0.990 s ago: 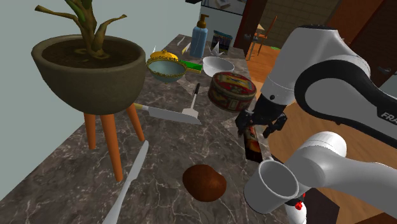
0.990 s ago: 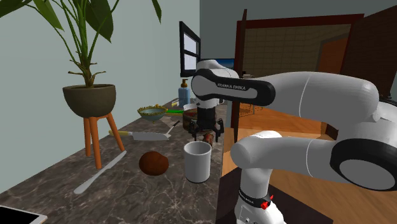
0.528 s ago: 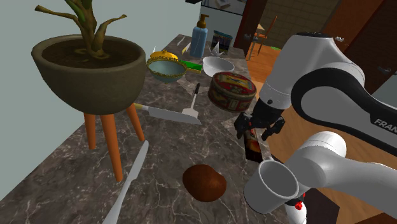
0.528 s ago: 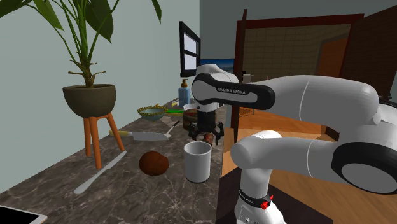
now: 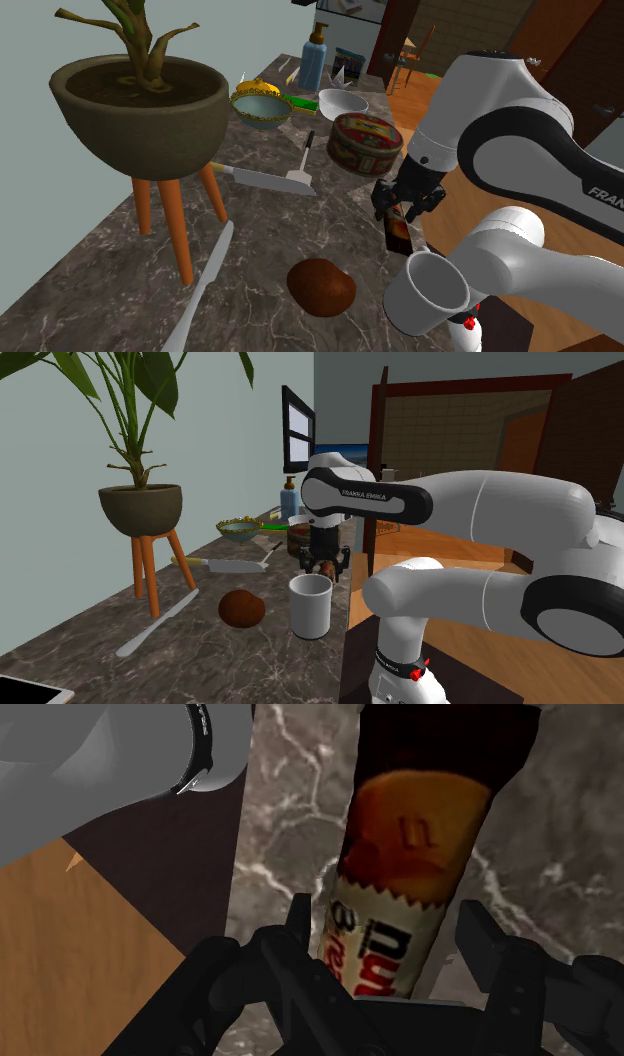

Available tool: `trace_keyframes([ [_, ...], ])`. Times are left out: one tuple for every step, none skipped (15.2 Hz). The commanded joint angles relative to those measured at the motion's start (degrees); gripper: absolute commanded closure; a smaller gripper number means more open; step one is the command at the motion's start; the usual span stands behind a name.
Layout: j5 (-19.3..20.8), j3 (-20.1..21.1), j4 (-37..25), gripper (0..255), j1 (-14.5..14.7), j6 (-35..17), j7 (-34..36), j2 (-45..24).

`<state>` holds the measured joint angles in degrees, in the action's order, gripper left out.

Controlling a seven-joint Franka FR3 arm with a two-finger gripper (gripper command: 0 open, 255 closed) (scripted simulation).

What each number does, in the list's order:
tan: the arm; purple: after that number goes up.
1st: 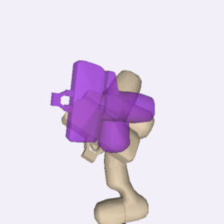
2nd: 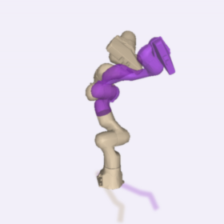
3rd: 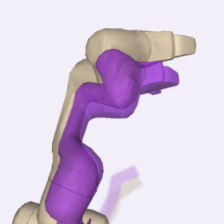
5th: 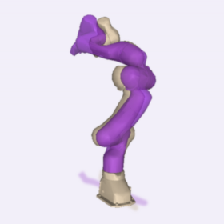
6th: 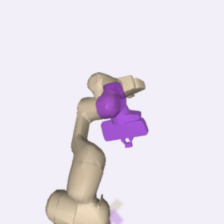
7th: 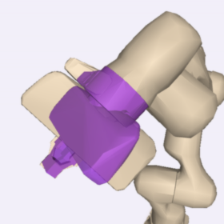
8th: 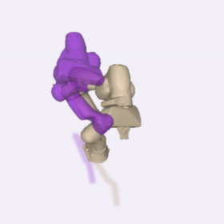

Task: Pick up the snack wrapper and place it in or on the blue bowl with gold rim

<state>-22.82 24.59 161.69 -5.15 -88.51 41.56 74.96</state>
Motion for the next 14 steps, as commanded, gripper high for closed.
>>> trace_keyframes([
  [0.0, 0.0, 0.0, 255, 0.0, 0.0, 0.0, 0.0],
  [0.0, 0.0, 0.0, 255, 0.0, 0.0, 0.0, 0.0],
  [0.0, 0.0, 0.0, 255, 0.0, 0.0, 0.0, 0.0],
  [0.0, 0.0, 0.0, 255, 0.0, 0.0, 0.0, 0.0],
  [0.0, 0.0, 0.0, 255, 0.0, 0.0, 0.0, 0.0],
  [0.4, -0.4, -0.8, 255, -0.2, 0.6, 0.0, -0.2],
  [0.7, -0.7, -1.6, 255, -0.4, 1.1, 0.0, -0.5],
  [1.1, -1.0, -2.4, 255, -0.6, 1.7, 0.0, -0.7],
  [1.4, -1.4, -3.2, 255, -0.8, 2.2, -0.1, -1.0],
  [1.7, -1.7, -4.1, 255, -1.0, 2.8, -0.1, -1.3],
  [2.0, -2.0, -4.9, 255, -1.2, 3.3, -0.1, -1.5],
  [2.3, -2.3, -5.7, 255, -1.4, 3.8, -0.1, -1.8],
  [2.6, -2.6, -6.6, 255, -1.6, 4.4, 0.0, -2.1],
  [2.9, -2.9, -7.4, 255, -1.8, 4.9, 0.0, -2.5],
])
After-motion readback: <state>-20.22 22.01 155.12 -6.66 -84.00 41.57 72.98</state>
